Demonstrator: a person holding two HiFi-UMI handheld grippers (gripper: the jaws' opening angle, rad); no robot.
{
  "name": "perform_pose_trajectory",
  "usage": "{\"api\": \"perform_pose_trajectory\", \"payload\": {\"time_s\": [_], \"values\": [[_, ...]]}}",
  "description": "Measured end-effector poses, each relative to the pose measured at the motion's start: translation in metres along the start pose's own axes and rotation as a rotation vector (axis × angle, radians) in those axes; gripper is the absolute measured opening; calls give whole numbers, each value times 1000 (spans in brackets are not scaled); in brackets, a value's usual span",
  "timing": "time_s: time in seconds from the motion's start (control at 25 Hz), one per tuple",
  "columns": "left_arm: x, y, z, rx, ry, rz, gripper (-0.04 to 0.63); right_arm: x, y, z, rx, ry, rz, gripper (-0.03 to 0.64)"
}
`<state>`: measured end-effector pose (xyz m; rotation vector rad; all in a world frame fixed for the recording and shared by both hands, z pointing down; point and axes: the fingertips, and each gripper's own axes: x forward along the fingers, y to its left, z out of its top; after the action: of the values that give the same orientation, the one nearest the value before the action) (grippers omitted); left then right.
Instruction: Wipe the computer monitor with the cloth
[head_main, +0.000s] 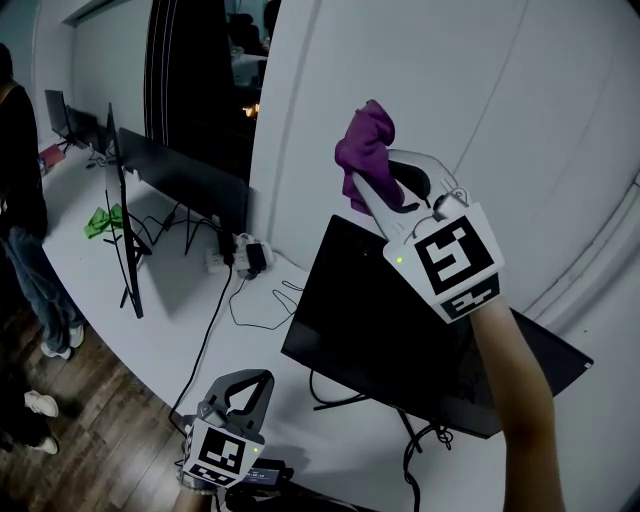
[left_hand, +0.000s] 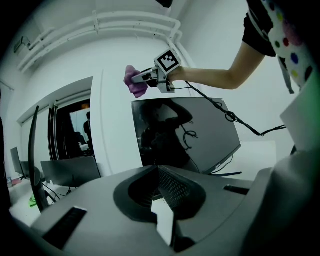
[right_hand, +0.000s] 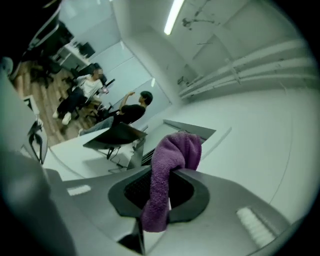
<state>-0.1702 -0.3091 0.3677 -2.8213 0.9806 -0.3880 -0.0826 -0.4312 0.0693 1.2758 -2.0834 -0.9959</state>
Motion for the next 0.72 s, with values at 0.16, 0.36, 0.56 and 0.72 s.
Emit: {"api": "perform_pose_trajectory", "payload": {"time_s": [0.16, 0.36, 0.56, 0.72], "values": [[-2, -1, 2, 1, 3, 3, 6, 6, 17, -16, -277, 96, 141, 69], [-1, -3, 3, 1, -3, 7, 6, 9, 43, -39, -504, 173, 296, 69], [0, -9, 6, 10, 5, 13, 6, -1, 67, -62, -673, 236, 440, 69], [1, -17, 12, 21, 1, 18, 6, -16, 73, -70, -685, 241, 494, 69]]}}
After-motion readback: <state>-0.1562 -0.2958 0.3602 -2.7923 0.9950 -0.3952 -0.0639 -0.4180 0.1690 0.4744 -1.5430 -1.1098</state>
